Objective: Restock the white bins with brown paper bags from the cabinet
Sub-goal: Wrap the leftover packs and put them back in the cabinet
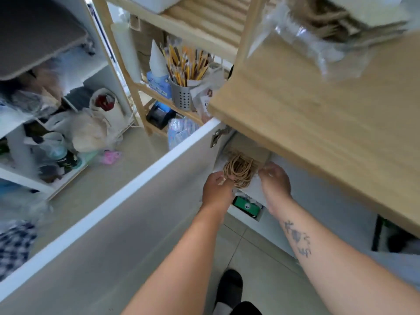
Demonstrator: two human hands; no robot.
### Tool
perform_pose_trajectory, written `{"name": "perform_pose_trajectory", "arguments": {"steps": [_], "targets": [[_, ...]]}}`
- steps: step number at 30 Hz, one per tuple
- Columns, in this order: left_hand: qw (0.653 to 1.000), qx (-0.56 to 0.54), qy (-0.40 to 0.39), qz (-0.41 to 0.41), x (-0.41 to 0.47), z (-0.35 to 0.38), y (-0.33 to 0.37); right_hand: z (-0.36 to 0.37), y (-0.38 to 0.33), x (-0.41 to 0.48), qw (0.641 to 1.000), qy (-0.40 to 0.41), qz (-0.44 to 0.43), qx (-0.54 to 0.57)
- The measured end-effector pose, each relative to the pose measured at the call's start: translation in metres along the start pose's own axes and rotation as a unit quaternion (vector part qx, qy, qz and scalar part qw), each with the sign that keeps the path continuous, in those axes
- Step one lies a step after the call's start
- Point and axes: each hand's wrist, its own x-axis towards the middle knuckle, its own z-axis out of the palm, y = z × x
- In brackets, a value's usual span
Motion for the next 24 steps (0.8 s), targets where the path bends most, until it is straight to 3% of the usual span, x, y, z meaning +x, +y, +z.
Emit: {"name": "perform_pose_trajectory", "arguments": {"steps": [6, 12, 18, 24], "targets": [[0.996, 0.058, 0.018, 0.065, -0.097, -0.018, 0.064, -0.041, -0.053, -0.101, 0.999, -0.019, -0.022, -0.027], [0.967, 0.179, 0.004, 0.181, -0.142, -0.027, 0.121, -0.083, -0.104, -0.145, 0.994, 0.024, -0.103, -0.035], [0.918, 0.277, -0.019, 0.284, -0.142, 0.0, 0.185, -0.128, -0.154, -0.122, 0.988, 0.089, -0.126, -0.016], [0.871, 0.341, -0.042, 0.35, -0.107, 0.062, 0.251, -0.176, -0.193, -0.039, 0.983, 0.14, -0.117, 0.001]]}}
